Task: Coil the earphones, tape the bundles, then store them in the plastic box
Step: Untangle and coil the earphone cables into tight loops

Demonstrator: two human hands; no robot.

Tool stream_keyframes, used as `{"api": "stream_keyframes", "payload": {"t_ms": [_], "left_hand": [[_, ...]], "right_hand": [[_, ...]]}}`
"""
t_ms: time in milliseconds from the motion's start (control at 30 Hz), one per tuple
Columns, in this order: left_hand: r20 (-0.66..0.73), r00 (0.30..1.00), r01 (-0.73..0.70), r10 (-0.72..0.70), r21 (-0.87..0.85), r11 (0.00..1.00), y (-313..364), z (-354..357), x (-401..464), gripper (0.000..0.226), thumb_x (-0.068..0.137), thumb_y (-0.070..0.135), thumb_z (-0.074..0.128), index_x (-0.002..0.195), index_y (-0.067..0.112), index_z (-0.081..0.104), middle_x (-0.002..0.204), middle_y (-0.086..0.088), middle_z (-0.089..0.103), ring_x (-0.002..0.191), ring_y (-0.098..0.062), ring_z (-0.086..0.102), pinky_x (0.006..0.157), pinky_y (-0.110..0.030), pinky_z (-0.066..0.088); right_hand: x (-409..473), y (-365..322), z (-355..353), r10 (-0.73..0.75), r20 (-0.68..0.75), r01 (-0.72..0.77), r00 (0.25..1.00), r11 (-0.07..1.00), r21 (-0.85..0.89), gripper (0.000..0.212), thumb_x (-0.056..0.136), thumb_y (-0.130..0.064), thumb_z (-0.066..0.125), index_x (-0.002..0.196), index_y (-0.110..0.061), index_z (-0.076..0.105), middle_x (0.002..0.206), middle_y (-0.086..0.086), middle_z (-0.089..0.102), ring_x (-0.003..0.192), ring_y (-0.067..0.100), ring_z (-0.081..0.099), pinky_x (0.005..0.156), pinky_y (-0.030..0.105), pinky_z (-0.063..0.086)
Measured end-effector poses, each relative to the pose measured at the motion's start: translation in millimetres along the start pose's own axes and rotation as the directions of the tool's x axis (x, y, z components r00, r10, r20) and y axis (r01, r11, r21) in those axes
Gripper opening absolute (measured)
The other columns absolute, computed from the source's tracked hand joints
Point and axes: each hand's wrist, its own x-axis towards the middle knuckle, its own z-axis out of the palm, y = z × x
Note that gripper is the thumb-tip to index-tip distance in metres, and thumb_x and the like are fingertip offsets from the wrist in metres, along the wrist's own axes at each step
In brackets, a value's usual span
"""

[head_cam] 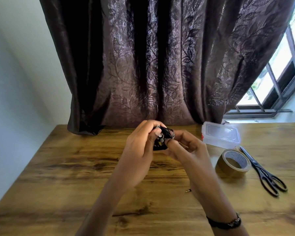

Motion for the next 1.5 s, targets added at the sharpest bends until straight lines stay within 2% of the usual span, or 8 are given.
{"api": "stream_keyframes", "payload": {"t_ms": [133, 400, 633, 767, 933, 1133, 1367, 1500], "left_hand": [[0.040, 0.999, 0.022, -0.018, -0.082, 0.996, -1, 0, 0, 0.027, 0.101, 0.026, 0.035, 0.110, 0.017, 0.059, 0.102, 0.006, 0.065, 0.101, -0.015, 0.062, 0.086, -0.035, 0.050], [0.103, 0.993, 0.077, -0.063, -0.140, 0.987, -2, -1, -1, 0.027, 0.102, 0.028, 0.034, 0.112, 0.021, 0.058, 0.100, 0.009, 0.064, 0.100, -0.011, 0.061, 0.085, -0.022, 0.047], [0.173, 0.965, 0.255, -0.199, -0.426, 0.868, 1, -4, -2, 0.027, 0.095, 0.032, 0.044, 0.105, 0.019, 0.065, 0.094, 0.010, 0.070, 0.098, -0.006, 0.063, 0.090, -0.030, 0.049], [0.194, 0.947, 0.319, -0.255, -0.496, 0.808, 0, -6, -3, 0.030, 0.091, 0.030, 0.048, 0.108, 0.015, 0.066, 0.102, 0.002, 0.072, 0.105, -0.013, 0.065, 0.097, -0.036, 0.048], [0.185, 0.898, 0.430, -0.399, -0.557, 0.710, -6, -1, -3, 0.027, 0.093, 0.025, 0.050, 0.109, 0.011, 0.067, 0.100, -0.003, 0.074, 0.099, -0.015, 0.067, 0.092, -0.030, 0.050], [0.142, 0.848, 0.488, -0.511, -0.587, 0.647, -10, 0, -1, 0.026, 0.089, 0.026, 0.057, 0.107, 0.012, 0.070, 0.102, -0.004, 0.074, 0.106, -0.020, 0.065, 0.103, -0.044, 0.044], [0.178, 0.859, 0.490, -0.480, -0.553, 0.674, -13, -2, -7, 0.023, 0.092, 0.024, 0.054, 0.101, 0.012, 0.072, 0.100, -0.007, 0.073, 0.098, -0.020, 0.066, 0.098, -0.046, 0.046], [0.222, 0.885, 0.463, -0.409, -0.506, 0.728, -14, -3, -7, 0.024, 0.095, 0.019, 0.050, 0.104, 0.012, 0.071, 0.099, -0.003, 0.074, 0.096, -0.012, 0.068, 0.082, -0.022, 0.052]], "right_hand": [[1, 3, -1, 0.032, -0.012, -0.031, 0.999, 0.999, 0.014, 0.018, 0.074, -0.030, 0.068, 0.087, -0.020, 0.073, 0.089, 0.013, 0.072, 0.082, 0.015, 0.065, 0.085, 0.044, 0.056], [3, 8, -6, 0.166, 0.129, -0.201, 0.978, 0.923, 0.328, 0.022, 0.072, -0.030, 0.071, 0.089, -0.016, 0.074, 0.089, 0.009, 0.065, 0.080, 0.013, 0.058, 0.070, 0.020, 0.052], [6, 9, -7, 0.202, 0.166, -0.255, 0.965, 0.866, 0.431, 0.016, 0.070, -0.031, 0.069, 0.079, -0.020, 0.076, 0.092, 0.005, 0.071, 0.086, 0.013, 0.064, 0.086, 0.034, 0.046], [6, 11, -9, 0.175, 0.177, -0.236, 0.969, 0.873, 0.428, 0.013, 0.086, -0.021, 0.066, 0.090, -0.015, 0.076, 0.096, 0.007, 0.071, 0.088, 0.013, 0.062, 0.080, 0.027, 0.049], [3, 14, -6, -0.134, -0.024, 0.135, 0.991, 0.991, 0.015, 0.020, 0.087, -0.019, 0.063, 0.105, -0.012, 0.065, 0.086, 0.001, 0.073, 0.075, 0.007, 0.067, 0.067, 0.018, 0.053], [-2, 21, -1, -0.531, -0.009, 0.421, 0.847, 0.681, -0.599, 0.041, 0.086, -0.009, 0.070, 0.125, -0.013, 0.060, 0.117, -0.003, 0.058, 0.103, 0.009, 0.060, 0.086, 0.017, 0.050], [13, 16, -19, -0.559, 0.391, 0.628, 0.731, 0.328, -0.705, 0.035, 0.084, -0.010, 0.073, 0.119, -0.011, 0.067, 0.111, 0.002, 0.063, 0.101, 0.016, 0.058, 0.091, 0.018, 0.044], [18, 12, -27, -0.584, 0.414, 0.659, 0.698, 0.297, -0.691, 0.023, 0.088, -0.019, 0.069, 0.109, -0.009, 0.071, 0.105, 0.001, 0.067, 0.095, 0.014, 0.061, 0.083, 0.024, 0.051]]}}
